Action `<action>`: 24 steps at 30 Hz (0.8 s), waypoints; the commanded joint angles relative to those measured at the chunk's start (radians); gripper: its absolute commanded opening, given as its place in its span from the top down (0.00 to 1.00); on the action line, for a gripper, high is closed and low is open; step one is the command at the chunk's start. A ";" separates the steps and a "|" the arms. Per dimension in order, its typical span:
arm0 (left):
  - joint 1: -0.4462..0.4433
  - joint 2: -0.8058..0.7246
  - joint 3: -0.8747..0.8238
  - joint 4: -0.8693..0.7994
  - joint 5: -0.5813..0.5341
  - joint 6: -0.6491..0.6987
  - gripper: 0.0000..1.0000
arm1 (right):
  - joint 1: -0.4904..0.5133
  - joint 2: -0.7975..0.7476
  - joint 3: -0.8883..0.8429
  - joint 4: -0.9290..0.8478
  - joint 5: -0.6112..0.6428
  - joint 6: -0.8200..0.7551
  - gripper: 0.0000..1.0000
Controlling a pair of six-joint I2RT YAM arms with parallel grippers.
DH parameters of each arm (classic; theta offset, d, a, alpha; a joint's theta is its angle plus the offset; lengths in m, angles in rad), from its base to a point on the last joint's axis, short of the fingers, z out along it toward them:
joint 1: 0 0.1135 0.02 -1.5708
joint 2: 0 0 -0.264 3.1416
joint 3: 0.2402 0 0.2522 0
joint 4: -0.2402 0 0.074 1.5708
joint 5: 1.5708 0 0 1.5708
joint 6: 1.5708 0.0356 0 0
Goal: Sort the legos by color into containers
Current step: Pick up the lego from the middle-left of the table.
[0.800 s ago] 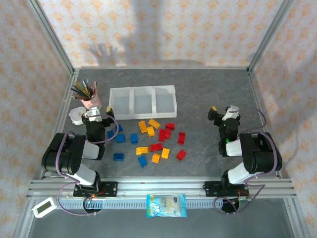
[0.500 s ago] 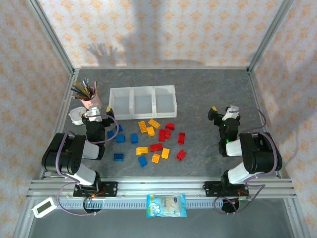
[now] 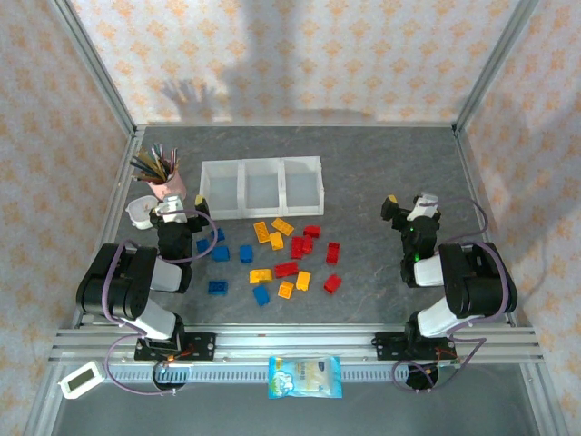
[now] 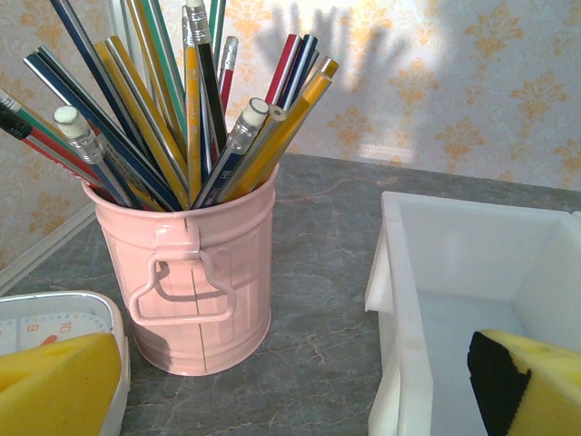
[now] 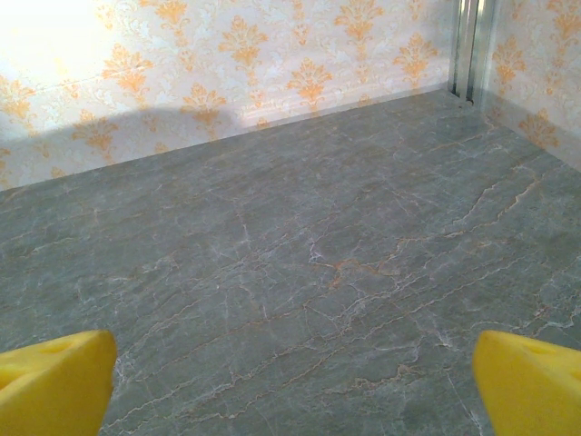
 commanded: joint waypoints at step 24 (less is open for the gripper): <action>0.005 -0.575 0.073 -0.531 -0.028 -0.285 0.00 | -0.002 -0.490 0.164 -0.649 0.084 0.356 0.00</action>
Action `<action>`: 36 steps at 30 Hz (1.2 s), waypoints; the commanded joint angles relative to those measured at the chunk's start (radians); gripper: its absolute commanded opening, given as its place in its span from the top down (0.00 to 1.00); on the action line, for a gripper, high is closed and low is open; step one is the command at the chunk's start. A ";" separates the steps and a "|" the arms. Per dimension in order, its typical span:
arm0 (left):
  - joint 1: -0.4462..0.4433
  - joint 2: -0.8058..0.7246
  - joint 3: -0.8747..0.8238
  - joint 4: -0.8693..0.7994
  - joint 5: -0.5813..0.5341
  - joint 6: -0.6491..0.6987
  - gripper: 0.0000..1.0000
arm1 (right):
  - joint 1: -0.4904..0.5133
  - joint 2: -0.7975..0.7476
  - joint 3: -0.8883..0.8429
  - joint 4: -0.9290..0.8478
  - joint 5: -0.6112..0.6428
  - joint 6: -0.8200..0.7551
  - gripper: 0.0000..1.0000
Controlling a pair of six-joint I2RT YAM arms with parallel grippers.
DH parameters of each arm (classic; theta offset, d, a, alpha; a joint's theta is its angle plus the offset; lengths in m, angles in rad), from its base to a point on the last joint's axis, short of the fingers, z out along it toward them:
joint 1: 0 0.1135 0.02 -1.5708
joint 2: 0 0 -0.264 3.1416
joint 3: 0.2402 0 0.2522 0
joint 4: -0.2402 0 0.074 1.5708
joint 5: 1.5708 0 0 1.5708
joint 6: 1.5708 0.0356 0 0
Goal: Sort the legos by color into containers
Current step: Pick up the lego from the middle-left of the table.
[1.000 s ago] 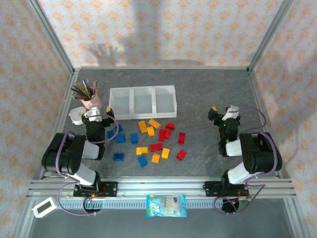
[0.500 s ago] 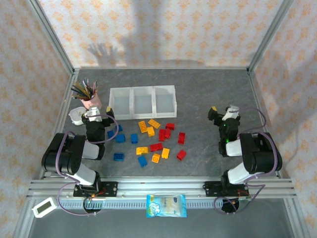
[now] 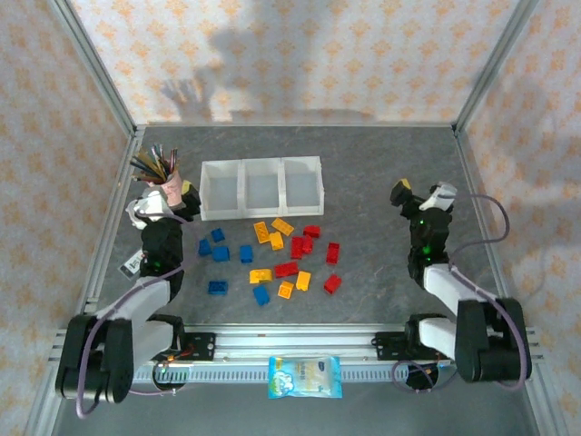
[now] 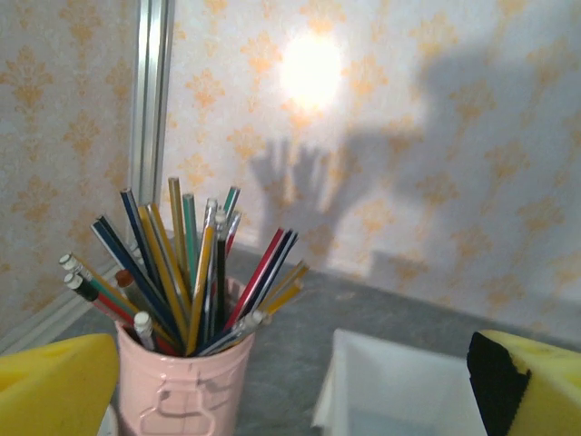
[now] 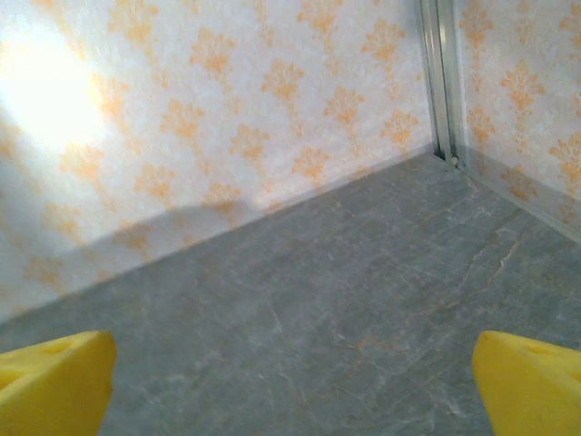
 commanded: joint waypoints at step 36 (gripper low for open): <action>-0.194 0.028 0.369 -1.443 0.033 -0.574 0.03 | 0.706 0.315 0.551 -0.849 -0.180 0.274 0.00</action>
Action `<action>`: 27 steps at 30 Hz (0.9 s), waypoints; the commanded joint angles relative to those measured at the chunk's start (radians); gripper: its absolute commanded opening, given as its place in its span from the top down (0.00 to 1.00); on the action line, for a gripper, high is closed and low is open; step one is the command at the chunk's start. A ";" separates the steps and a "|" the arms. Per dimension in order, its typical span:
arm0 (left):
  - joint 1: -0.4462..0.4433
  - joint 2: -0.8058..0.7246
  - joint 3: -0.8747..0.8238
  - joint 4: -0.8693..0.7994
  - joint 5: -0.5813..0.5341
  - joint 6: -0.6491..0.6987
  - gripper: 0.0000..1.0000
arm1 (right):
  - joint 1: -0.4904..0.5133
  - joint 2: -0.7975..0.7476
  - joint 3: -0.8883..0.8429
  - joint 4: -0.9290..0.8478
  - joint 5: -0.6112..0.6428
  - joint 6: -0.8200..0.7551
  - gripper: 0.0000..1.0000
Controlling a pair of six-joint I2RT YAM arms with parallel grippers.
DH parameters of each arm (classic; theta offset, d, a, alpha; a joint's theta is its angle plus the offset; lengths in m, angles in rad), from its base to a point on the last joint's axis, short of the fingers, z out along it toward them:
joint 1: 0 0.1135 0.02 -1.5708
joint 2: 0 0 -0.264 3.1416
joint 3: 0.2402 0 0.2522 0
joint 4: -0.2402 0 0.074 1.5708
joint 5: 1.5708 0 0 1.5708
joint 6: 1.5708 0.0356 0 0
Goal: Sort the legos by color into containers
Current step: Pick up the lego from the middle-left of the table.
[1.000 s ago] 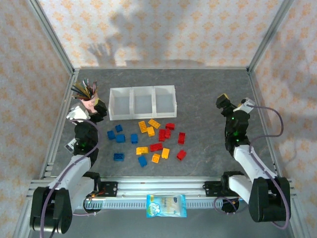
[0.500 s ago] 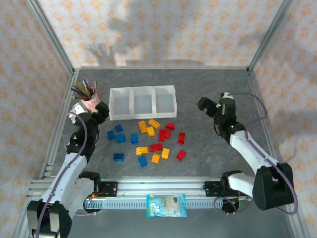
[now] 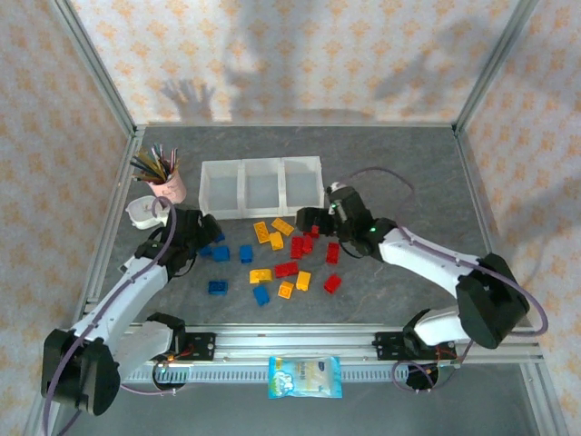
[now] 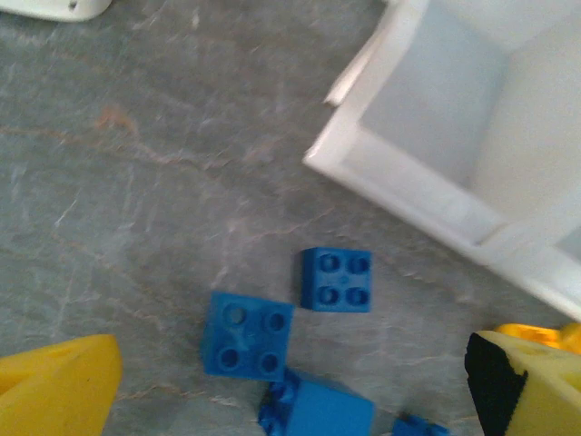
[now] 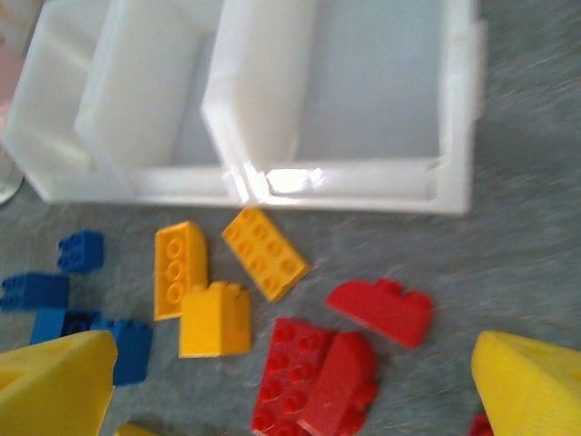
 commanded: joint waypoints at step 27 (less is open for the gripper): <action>-0.017 0.274 -0.004 0.091 -0.024 0.062 0.47 | 0.132 0.177 0.162 -0.055 0.054 0.014 0.00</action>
